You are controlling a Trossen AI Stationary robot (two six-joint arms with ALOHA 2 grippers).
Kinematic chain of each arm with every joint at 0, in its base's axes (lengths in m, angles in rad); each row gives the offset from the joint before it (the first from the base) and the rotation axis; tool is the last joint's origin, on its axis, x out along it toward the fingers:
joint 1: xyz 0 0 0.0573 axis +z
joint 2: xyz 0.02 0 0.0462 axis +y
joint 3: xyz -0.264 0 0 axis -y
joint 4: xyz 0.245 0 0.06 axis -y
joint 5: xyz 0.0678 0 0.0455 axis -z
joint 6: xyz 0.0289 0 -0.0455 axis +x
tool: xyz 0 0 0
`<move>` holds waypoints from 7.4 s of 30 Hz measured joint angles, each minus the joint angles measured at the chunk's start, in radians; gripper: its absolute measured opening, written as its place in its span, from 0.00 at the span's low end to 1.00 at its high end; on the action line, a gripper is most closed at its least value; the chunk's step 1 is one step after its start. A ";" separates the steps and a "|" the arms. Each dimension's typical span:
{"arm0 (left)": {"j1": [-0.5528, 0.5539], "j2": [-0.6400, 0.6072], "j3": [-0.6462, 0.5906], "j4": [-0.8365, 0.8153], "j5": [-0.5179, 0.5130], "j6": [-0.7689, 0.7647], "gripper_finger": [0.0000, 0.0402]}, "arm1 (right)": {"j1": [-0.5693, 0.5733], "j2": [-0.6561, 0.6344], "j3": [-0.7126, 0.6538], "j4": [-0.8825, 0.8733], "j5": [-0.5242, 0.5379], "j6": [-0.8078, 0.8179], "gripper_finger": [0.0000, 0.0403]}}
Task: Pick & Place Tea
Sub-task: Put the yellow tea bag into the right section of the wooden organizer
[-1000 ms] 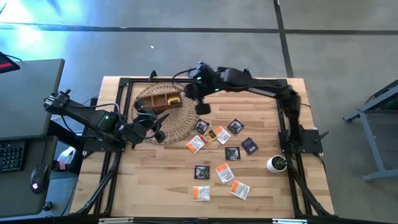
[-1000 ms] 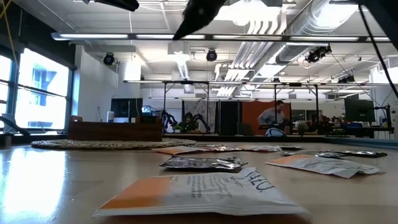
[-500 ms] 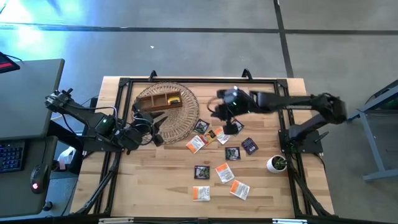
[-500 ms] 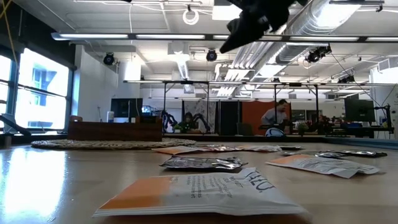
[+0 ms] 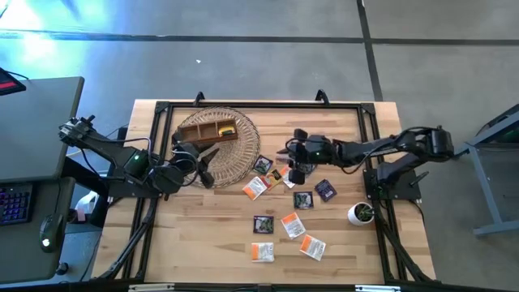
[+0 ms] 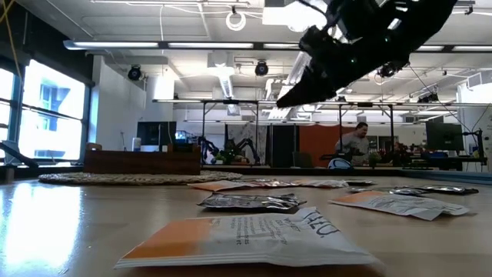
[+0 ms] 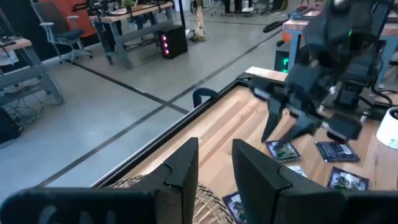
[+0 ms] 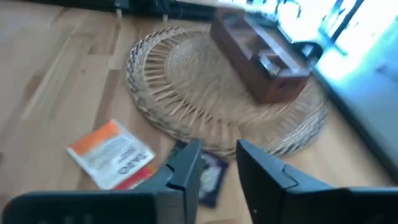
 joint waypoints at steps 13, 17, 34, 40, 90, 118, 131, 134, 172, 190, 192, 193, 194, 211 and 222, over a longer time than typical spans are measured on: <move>0.000 0.000 0.000 0.009 0.002 0.002 0.24 | -0.010 0.329 0.054 0.019 -0.010 0.199 0.40; 0.000 0.000 0.000 0.008 0.003 0.010 0.24 | -0.029 0.375 0.084 -0.001 -0.011 0.201 0.40; 0.000 0.000 0.000 0.007 0.003 0.013 0.24 | -0.043 0.377 0.089 -0.033 -0.106 0.283 0.35; 0.000 0.000 0.000 0.007 0.003 0.013 0.24 | -0.042 0.377 0.085 -0.035 -0.105 0.281 0.29; 0.000 0.001 0.000 0.002 0.009 0.031 0.24 | -0.039 0.396 0.086 -0.072 -0.081 0.097 0.48; 0.000 0.001 0.000 0.002 0.009 0.031 0.24 | -0.038 0.457 0.086 -0.036 -0.036 0.010 0.03; 0.000 0.001 0.000 0.002 0.007 0.046 0.24 | 0.031 0.213 0.085 -0.004 0.164 -0.303 0.01; 0.000 0.001 0.000 0.002 0.001 0.057 0.24 | 0.057 0.210 0.083 0.151 0.256 -0.530 0.01; 0.000 0.002 0.000 -0.020 -0.015 0.081 0.24 | -0.112 0.953 1.031 0.153 0.390 -1.007 0.04; 0.000 0.002 0.000 -0.020 -0.011 0.081 0.24 | -0.103 0.953 1.030 0.087 0.360 -1.004 0.16; 0.000 0.002 0.000 -0.020 -0.010 0.081 0.24 | -0.103 0.952 1.030 0.088 0.370 -0.992 0.16; 0.000 0.002 0.000 -0.020 -0.010 0.081 0.24 | -0.103 0.950 1.030 0.086 0.372 -0.979 0.16; 0.000 0.002 0.000 -0.020 -0.010 0.081 0.24 | -0.103 0.948 1.029 0.081 0.373 -0.965 0.17; 0.000 0.002 0.000 -0.043 -0.006 0.080 0.24 | -0.084 0.940 1.029 0.056 0.492 -0.946 0.28; 0.000 0.002 0.000 -0.043 -0.007 0.080 0.24 | -0.104 0.939 1.029 -0.082 0.357 -0.783 0.28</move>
